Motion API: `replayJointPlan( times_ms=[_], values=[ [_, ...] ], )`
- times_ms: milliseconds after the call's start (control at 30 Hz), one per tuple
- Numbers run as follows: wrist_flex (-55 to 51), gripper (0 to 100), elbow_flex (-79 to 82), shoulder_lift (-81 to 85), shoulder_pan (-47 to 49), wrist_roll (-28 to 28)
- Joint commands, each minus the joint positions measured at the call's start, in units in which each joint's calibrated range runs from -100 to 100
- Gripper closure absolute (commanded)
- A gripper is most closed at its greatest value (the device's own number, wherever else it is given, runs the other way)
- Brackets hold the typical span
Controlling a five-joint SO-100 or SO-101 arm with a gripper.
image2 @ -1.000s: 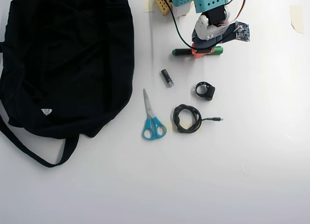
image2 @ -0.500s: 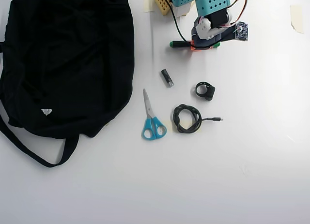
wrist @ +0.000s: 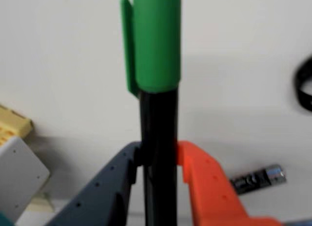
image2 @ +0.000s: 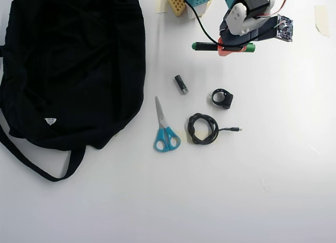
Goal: Put the green marker into the black bag
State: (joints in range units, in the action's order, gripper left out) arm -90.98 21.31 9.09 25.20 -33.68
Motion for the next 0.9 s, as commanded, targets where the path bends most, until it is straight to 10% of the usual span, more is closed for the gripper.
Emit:
replayJointPlan(
  times_ms=[0, 867],
  values=[
    [-2.90, 98, -7.20, 0.87, 0.08, 1.85],
    [-6.09, 98, -14.84, 3.86, -19.14, 24.92]
  ],
)
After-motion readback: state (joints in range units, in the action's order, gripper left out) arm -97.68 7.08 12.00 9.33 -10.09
